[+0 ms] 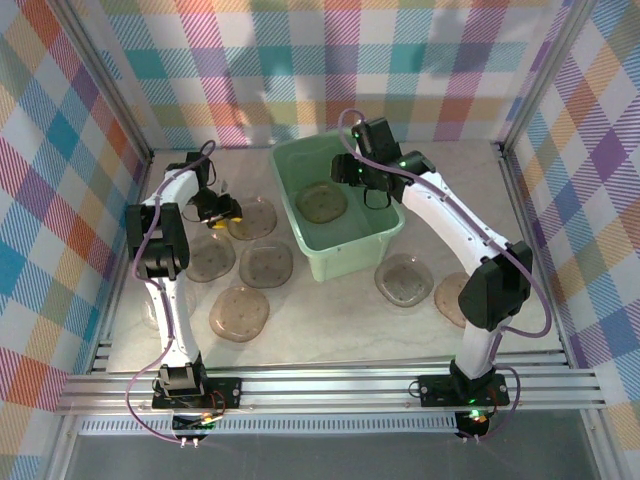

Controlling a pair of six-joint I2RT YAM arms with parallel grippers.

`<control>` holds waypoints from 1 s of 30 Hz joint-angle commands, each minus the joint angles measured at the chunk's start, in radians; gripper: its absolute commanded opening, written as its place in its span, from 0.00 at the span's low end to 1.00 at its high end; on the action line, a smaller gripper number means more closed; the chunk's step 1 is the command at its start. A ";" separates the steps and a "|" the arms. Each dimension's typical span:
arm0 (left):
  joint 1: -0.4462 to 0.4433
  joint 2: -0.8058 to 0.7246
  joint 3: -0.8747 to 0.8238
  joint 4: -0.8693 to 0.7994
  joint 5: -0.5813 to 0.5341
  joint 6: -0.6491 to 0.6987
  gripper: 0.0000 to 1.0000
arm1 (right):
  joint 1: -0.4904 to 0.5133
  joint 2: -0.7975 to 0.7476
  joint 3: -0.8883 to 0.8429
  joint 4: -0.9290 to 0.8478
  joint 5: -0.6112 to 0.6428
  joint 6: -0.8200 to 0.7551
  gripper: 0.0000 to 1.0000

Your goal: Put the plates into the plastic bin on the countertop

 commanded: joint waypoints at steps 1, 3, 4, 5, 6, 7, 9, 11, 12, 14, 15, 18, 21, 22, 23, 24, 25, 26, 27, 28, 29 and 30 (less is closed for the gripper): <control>-0.008 0.030 0.024 -0.035 0.012 0.005 0.41 | -0.007 -0.011 -0.016 0.012 -0.005 0.002 0.53; -0.008 0.030 0.025 -0.035 0.012 0.006 0.37 | -0.005 -0.013 -0.023 0.016 -0.005 0.004 0.52; -0.008 0.029 0.025 -0.035 0.015 0.007 0.35 | -0.006 -0.014 -0.025 0.017 -0.004 0.005 0.52; -0.008 0.028 0.024 -0.035 0.020 0.008 0.32 | -0.006 -0.014 -0.028 0.017 -0.004 0.007 0.52; -0.008 0.028 0.021 -0.034 0.025 0.009 0.30 | -0.006 -0.014 -0.030 0.019 -0.007 0.007 0.52; -0.008 0.026 0.021 -0.035 0.028 0.010 0.28 | -0.006 -0.014 -0.030 0.017 -0.009 0.008 0.52; -0.008 0.021 0.018 -0.036 0.029 0.012 0.23 | -0.006 -0.013 -0.029 0.019 -0.014 0.010 0.52; -0.008 0.015 0.012 -0.037 0.028 0.013 0.20 | -0.006 -0.014 -0.029 0.019 -0.016 0.012 0.52; -0.008 0.011 0.008 -0.038 0.029 0.012 0.18 | -0.006 -0.015 -0.029 0.019 -0.015 0.013 0.52; -0.008 0.000 -0.005 -0.032 0.038 0.010 0.16 | -0.006 -0.016 -0.029 0.017 -0.012 0.015 0.53; -0.008 -0.005 -0.012 -0.028 0.041 0.009 0.15 | -0.006 -0.016 -0.029 0.018 -0.011 0.014 0.53; -0.008 -0.020 -0.027 -0.023 0.046 0.011 0.11 | -0.006 -0.017 -0.029 0.016 -0.014 0.017 0.53; -0.008 -0.037 -0.031 -0.027 0.044 0.013 0.08 | -0.006 -0.020 -0.030 0.014 -0.018 0.021 0.53; -0.008 -0.044 -0.033 -0.027 0.044 0.011 0.08 | -0.006 -0.021 -0.032 0.015 -0.020 0.022 0.53; -0.008 -0.054 -0.036 -0.025 0.049 0.005 0.07 | -0.006 -0.023 -0.033 0.014 -0.020 0.025 0.53; -0.008 -0.066 -0.040 -0.021 0.058 -0.002 0.05 | -0.006 -0.024 -0.035 0.014 -0.019 0.026 0.53; -0.008 -0.082 -0.049 -0.011 0.069 -0.012 0.04 | -0.006 -0.026 -0.036 0.013 -0.020 0.030 0.53; -0.008 -0.102 -0.061 0.003 0.072 -0.022 0.03 | -0.006 -0.028 -0.038 0.014 -0.019 0.031 0.53; -0.008 -0.121 -0.072 0.015 0.070 -0.028 0.02 | -0.006 -0.030 -0.038 0.015 -0.020 0.033 0.53; -0.008 -0.141 -0.081 0.023 0.062 -0.032 0.01 | -0.006 -0.032 -0.039 0.016 -0.020 0.035 0.53; -0.008 -0.159 -0.084 0.028 0.050 -0.033 0.00 | -0.006 -0.033 -0.039 0.017 -0.021 0.036 0.53; -0.008 -0.175 -0.085 0.028 0.037 -0.033 0.00 | -0.006 -0.036 -0.039 0.019 -0.024 0.036 0.53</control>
